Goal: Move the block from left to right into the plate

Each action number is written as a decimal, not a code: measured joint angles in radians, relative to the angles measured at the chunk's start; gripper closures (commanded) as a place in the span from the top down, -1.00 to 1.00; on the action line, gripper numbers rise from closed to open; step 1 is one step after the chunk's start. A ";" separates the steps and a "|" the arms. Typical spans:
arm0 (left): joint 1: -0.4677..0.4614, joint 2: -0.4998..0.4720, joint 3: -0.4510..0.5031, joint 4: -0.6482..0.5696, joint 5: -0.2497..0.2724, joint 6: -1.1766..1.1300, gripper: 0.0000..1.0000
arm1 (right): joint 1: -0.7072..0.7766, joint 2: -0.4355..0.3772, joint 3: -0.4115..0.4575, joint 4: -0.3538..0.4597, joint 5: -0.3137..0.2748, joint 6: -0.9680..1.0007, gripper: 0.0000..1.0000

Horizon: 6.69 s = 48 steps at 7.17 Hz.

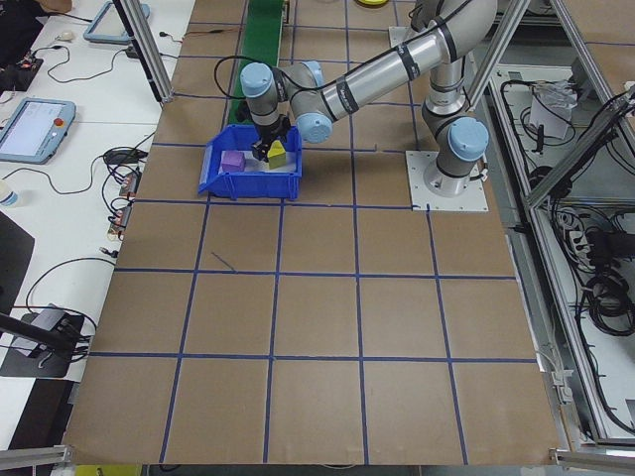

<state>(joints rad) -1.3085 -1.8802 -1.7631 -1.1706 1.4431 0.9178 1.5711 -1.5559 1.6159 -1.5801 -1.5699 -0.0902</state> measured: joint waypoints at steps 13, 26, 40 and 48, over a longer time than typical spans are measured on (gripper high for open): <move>-0.006 -0.052 -0.022 0.075 -0.048 0.010 0.86 | 0.002 -0.003 0.008 -0.040 -0.037 -0.009 1.00; -0.006 0.034 0.004 0.083 -0.037 -0.016 0.07 | -0.006 -0.001 0.034 -0.065 0.013 -0.057 -0.85; -0.270 -0.059 0.169 0.205 -0.069 -0.340 1.00 | -0.006 -0.002 0.038 -0.062 0.011 -0.049 0.91; -0.103 -0.043 0.216 0.192 0.045 -0.269 1.00 | -0.127 0.015 0.038 -0.072 0.091 -0.093 1.00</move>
<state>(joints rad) -1.4117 -1.9229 -1.5471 -0.9791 1.4884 0.6487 1.4437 -1.5408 1.6536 -1.6521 -1.4790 -0.1829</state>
